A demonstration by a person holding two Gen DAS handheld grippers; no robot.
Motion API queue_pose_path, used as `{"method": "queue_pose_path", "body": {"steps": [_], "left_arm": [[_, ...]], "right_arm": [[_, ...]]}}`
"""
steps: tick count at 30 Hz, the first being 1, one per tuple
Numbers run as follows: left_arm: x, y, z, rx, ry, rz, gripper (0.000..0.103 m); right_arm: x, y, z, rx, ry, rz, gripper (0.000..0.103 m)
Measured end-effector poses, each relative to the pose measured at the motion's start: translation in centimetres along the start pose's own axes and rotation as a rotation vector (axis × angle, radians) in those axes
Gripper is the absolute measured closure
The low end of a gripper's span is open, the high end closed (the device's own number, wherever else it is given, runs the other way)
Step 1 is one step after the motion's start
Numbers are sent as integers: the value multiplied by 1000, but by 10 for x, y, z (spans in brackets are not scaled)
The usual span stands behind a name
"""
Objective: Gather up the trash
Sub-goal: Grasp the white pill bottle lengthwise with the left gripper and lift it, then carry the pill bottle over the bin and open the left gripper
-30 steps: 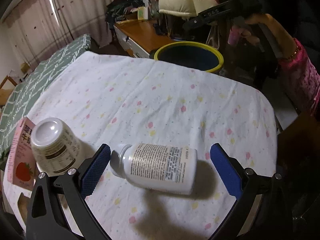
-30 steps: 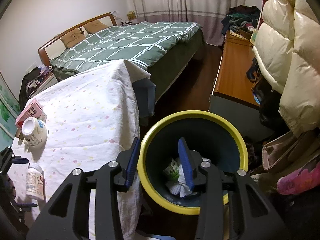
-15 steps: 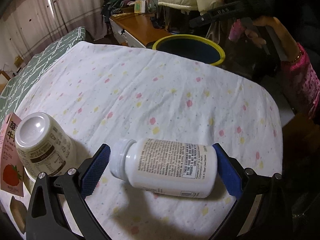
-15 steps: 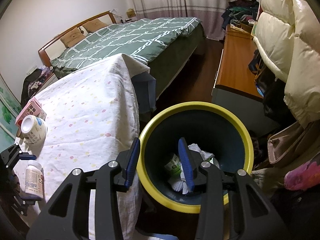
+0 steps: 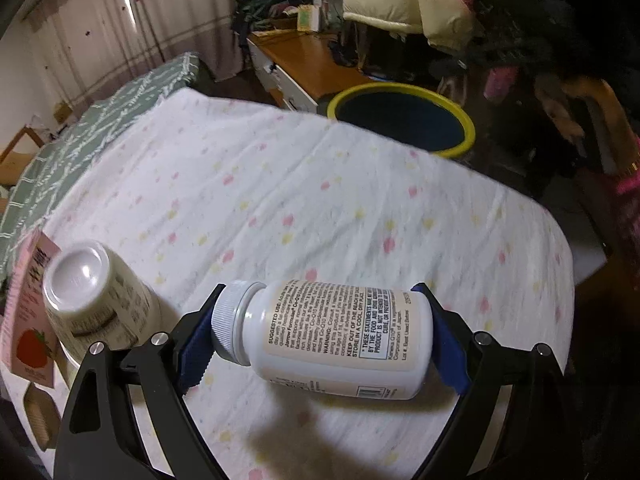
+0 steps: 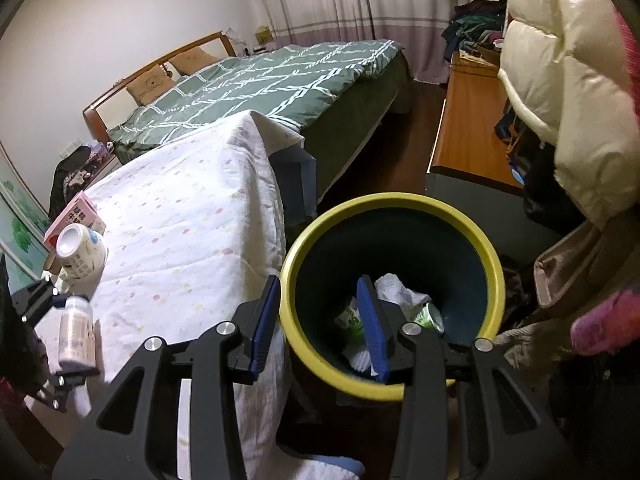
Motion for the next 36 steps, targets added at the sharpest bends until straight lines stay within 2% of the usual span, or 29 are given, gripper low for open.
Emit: {"method": "queue_pose_path", "body": {"steps": [6, 12, 18, 25, 28, 30, 31, 36], "left_arm": [[7, -48, 15, 16, -7, 64, 15], [-6, -107, 39, 12, 14, 82, 15], [-31, -171, 70, -22, 46, 84, 15], [-69, -228, 95, -18, 88, 74, 15], [-86, -242, 100, -1, 105, 59, 15], [-94, -249, 103, 13, 118, 48, 6], [-95, -254, 103, 26, 119, 57, 6], [-70, -253, 89, 86, 122, 112, 6]], "right_arm": [[20, 24, 12, -22, 21, 30, 65], [36, 51, 36, -64, 57, 47, 65], [39, 81, 65, -128, 76, 31, 64], [39, 99, 87, -186, 79, 16, 64], [38, 101, 88, -195, 78, 14, 63], [36, 102, 89, -200, 77, 12, 62], [35, 100, 88, -201, 77, 12, 60], [34, 101, 81, -189, 74, 11, 60]]}}
Point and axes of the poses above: each gripper's, at about its wrist camera, not at the fingertips, and x roughly against the way its jaws point, z to its right, y to its underside, the point moved 8 cm from there along -x, roughly the way its jaws point, and after that the axes turned 9 degrees about -z, right-handed, at the moved point
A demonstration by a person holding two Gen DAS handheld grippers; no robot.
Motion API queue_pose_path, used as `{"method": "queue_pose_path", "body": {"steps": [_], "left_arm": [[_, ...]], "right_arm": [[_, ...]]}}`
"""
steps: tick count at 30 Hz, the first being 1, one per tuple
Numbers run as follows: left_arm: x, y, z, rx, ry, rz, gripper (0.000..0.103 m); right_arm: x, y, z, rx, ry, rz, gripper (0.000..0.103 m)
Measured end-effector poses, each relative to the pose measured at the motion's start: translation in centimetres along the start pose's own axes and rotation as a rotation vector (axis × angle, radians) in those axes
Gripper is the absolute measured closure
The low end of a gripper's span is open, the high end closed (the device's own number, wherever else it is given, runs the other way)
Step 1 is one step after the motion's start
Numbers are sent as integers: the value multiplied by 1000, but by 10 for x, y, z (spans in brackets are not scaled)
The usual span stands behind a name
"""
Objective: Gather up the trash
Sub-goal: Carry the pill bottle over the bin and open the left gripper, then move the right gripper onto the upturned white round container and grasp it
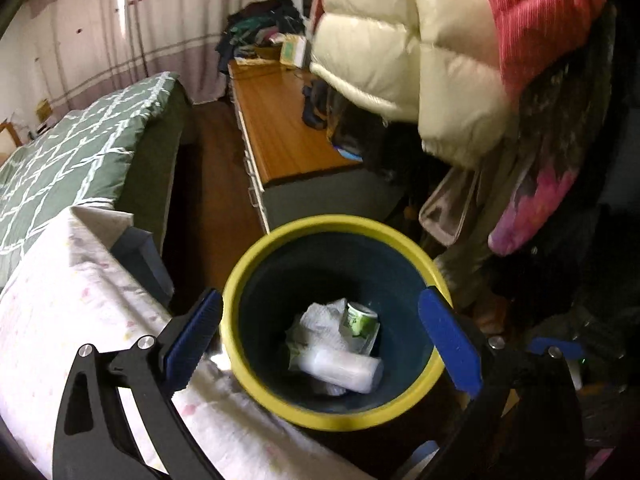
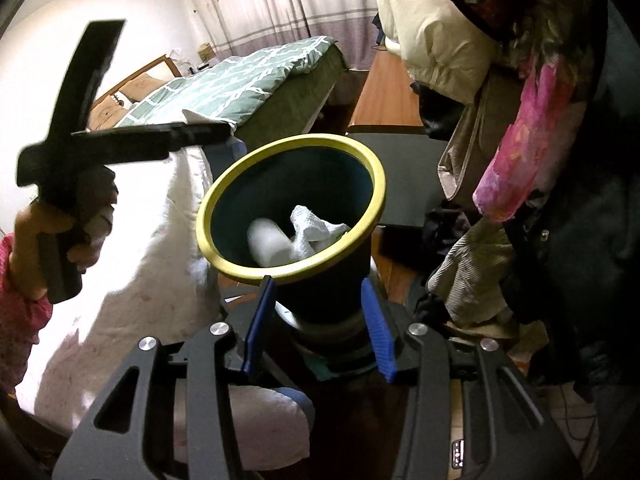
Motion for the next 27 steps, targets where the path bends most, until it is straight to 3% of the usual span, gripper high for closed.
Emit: {"method": "queue_pose_path", "body": {"steps": [6, 12, 17, 27], "left_arm": [[84, 26, -28, 105, -71, 126, 5], [161, 93, -57, 229, -139, 210, 5], [199, 154, -90, 322, -190, 246, 5], [282, 274, -204, 529, -438, 325, 5]], "right_arm": [[0, 3, -15, 27, -13, 4, 60], [0, 3, -40, 69, -35, 2, 59], [0, 4, -67, 119, -51, -3, 59], [-6, -8, -149, 242, -88, -10, 59]]}}
Point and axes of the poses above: each gripper's, at about its wrist camera, not at the fingertips, and x roughly against the way its jaws point, z to its right, y to its underside, the point moved 8 cm from there along -x, roughly the way its jaws point, and after that the axes turned 9 degrees about -z, right-handed, at the moved point
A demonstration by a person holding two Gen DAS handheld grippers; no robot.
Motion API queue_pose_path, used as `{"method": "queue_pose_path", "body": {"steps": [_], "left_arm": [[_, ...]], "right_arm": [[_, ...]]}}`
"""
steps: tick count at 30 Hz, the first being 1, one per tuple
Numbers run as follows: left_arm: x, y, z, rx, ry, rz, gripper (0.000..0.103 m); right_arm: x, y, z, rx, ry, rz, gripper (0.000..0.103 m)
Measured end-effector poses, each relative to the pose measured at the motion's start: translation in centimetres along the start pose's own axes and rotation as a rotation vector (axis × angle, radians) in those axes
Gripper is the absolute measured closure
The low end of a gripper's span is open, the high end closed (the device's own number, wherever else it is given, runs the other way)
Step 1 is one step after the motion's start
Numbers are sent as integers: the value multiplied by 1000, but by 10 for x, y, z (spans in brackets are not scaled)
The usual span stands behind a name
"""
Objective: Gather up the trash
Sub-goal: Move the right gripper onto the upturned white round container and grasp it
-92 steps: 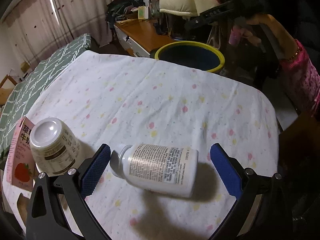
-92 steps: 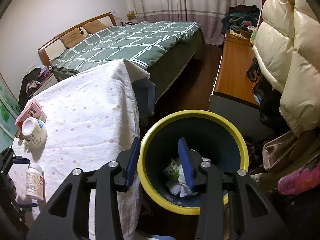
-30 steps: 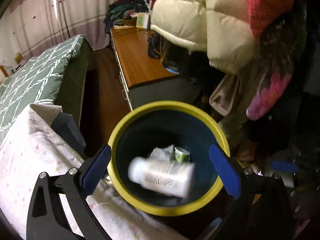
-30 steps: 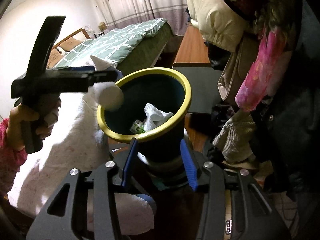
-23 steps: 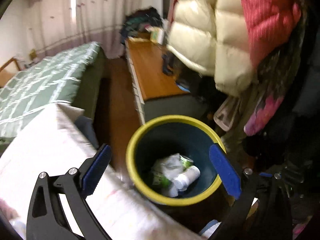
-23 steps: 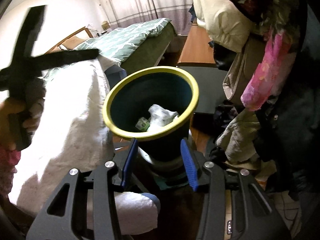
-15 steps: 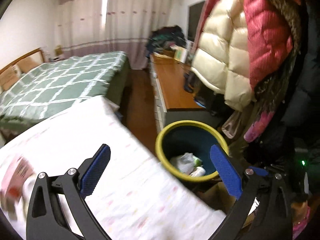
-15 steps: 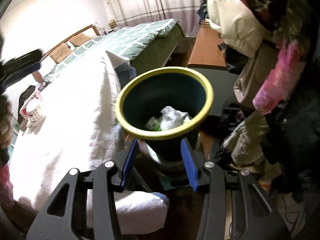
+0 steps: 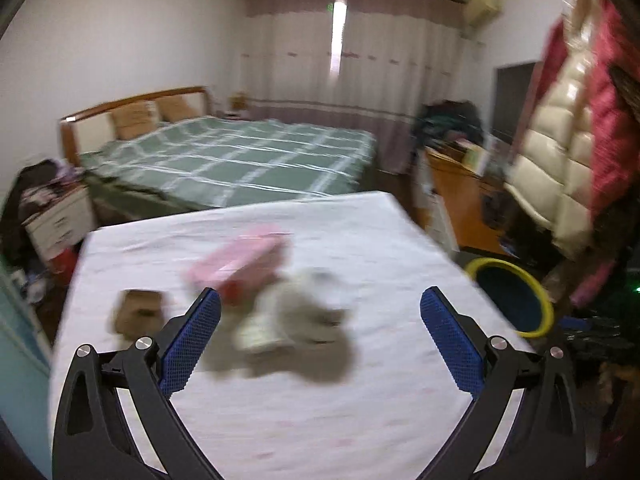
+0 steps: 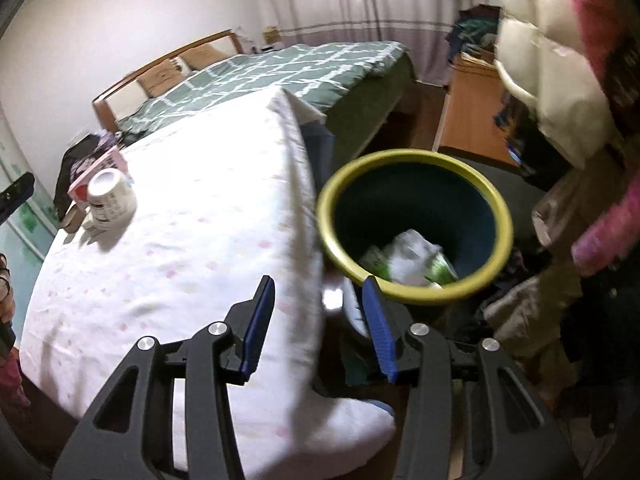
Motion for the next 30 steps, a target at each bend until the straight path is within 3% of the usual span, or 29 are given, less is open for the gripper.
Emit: {"method": "queue_pose_path", "body": {"steps": [6, 11, 17, 20, 22, 30], "left_arm": [[9, 18, -110, 101, -203, 56, 5], [-4, 38, -162, 185, -241, 43, 5], [-22, 51, -169, 204, -240, 28, 5], [-29, 52, -166, 200, -217, 18, 5], [-31, 54, -165, 194, -210, 21, 5], [-36, 55, -160, 201, -170, 9, 5]], "right_arm": [[-11, -40, -68, 104, -62, 6, 59], [-20, -72, -128, 189, -135, 6, 59], [-45, -96, -200, 282, -229, -40, 58], [-60, -105, -228, 296, -295, -66, 45], [-73, -113, -246, 304, -333, -83, 44], [-125, -120, -279, 301, -348, -159, 37]]}}
Point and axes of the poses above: each gripper's, at about its wrist camera, not at the fingertips, and x roughly against the way its jaws point, z to its right, y to its underside, the point moved 8 cm from there along -x, roughly the way its jaws point, and after that the axes turned 9 degrees about -z, right-handed, at the moved point
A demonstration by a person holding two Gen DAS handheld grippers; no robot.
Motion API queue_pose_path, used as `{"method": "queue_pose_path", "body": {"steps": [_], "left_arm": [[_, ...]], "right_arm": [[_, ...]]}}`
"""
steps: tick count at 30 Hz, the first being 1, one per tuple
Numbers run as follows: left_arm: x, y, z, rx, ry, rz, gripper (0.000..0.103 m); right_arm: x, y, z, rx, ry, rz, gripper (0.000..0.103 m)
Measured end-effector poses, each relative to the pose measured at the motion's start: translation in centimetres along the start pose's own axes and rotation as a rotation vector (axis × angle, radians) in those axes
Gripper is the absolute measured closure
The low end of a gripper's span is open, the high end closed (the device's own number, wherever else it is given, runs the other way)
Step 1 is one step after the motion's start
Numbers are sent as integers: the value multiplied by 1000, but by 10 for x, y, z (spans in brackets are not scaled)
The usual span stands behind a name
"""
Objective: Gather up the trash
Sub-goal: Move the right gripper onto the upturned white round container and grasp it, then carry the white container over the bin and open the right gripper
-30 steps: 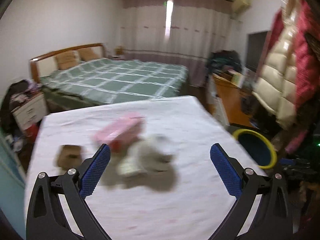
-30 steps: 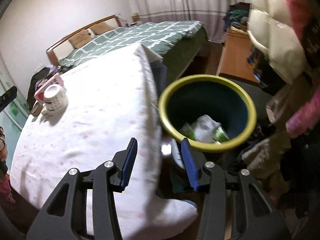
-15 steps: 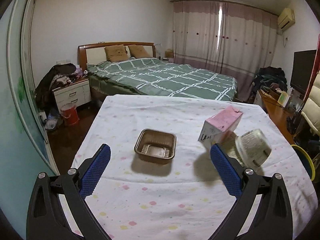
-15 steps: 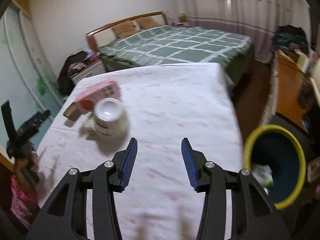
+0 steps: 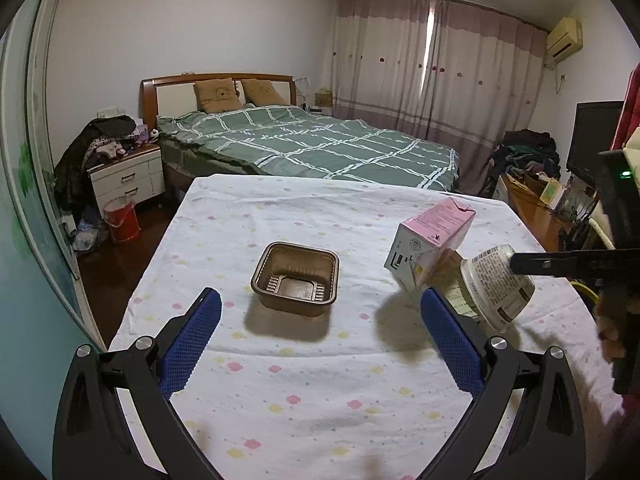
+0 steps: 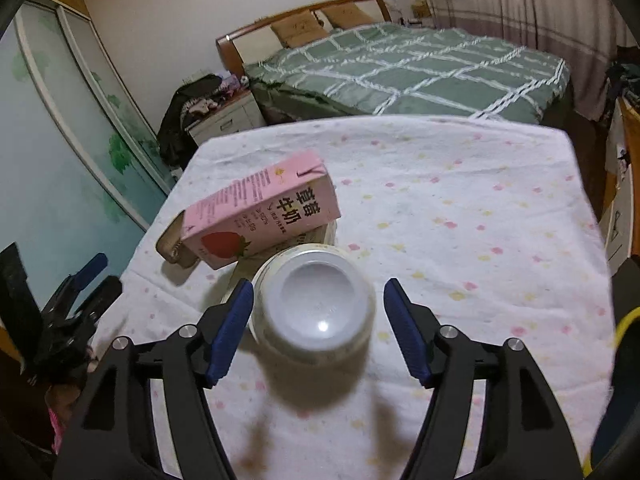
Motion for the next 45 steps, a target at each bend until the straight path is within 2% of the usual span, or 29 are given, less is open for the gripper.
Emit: {"method": "queue_pose_path", "body": {"steps": [9, 20, 26, 32, 37, 45], "left_arm": [[5, 2, 8, -15, 14, 3, 5], [1, 5, 15, -46, 6, -8, 5], [0, 5, 15, -46, 4, -9, 5], [-1, 7, 16, -48, 7, -10, 5], [-1, 9, 18, -54, 13, -14, 5], [-1, 10, 23, -61, 43, -22, 5]], "right_arm": [[-28, -2, 0, -23, 3, -33, 26], [-40, -1, 3, -38, -18, -57, 24], [-32, 1, -1, -29, -9, -36, 24], [2, 5, 0, -14, 6, 24, 24], [44, 20, 34, -55, 70, 80, 24], [115, 69, 158, -299, 243, 157, 24]]}}
Point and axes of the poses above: each gripper's, at about its wrist camera, not at the fingertips, and x roughly against the way its jaws point, z to its right, y to its underside, the point moved 8 cm from there along -x, roughly the way its jaws point, and after that the axes turned 9 degrees about -z, right-handed, at the moved point
